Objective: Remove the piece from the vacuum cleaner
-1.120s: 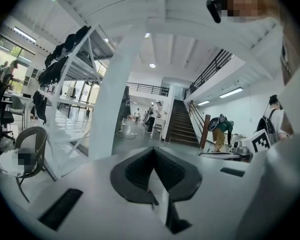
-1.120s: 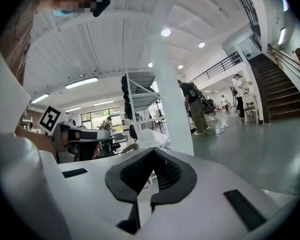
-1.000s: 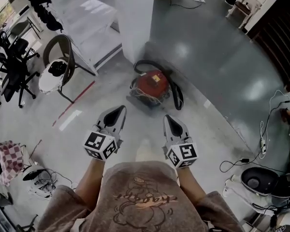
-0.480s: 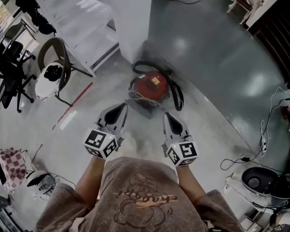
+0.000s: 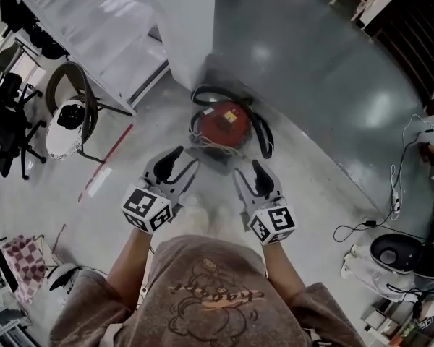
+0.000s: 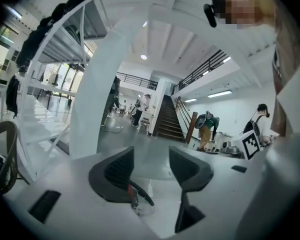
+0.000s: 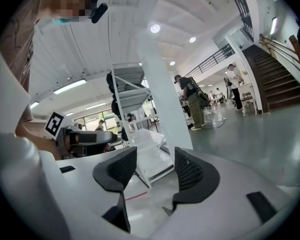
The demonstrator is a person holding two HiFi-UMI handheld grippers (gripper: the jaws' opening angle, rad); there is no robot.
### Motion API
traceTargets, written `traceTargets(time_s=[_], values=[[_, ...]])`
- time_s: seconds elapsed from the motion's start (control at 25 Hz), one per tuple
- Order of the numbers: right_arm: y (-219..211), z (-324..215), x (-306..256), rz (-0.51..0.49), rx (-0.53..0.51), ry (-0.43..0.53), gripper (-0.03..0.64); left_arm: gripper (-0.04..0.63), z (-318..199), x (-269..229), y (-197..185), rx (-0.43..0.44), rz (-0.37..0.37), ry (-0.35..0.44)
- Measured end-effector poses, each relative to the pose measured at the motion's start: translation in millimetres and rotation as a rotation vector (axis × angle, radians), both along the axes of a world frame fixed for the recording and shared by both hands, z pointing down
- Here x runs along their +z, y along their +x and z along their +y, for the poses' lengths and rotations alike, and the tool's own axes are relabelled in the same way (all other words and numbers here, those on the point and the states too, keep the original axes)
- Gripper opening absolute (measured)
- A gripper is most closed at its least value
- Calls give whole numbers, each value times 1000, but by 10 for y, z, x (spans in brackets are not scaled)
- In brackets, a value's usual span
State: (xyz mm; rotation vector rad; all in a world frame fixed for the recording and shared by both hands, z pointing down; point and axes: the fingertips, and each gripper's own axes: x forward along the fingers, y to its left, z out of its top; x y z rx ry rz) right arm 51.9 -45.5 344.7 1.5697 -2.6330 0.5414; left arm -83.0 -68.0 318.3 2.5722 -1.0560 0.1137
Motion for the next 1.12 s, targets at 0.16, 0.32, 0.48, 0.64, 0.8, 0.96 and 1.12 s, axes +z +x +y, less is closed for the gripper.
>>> traceTargets(time_s=[0.16,0.32,0.48,0.64,0.8,0.96,1.12], values=[[-8,-65,170,15,-14,-56,232,282,-34,169,66,118,-50,-38],[4,-178,436,42,-24,-91,232,285,-190,485,41,167,-124,-65],[31,-285,903,80,-34,-146,230,284,-354,1002,103,232,-210,-104],[14,-375,1522,121,-59,-219,230,284,-483,1635,189,305,-284,-162],[-22,-421,2133,158,-89,-278,230,284,-573,2311,274,406,-355,-204],[-69,-476,2796,208,-127,-338,230,284,-647,2993,332,494,-417,-228],[-178,-523,3487,262,-168,-402,230,284,-704,3640,353,561,-462,-259]])
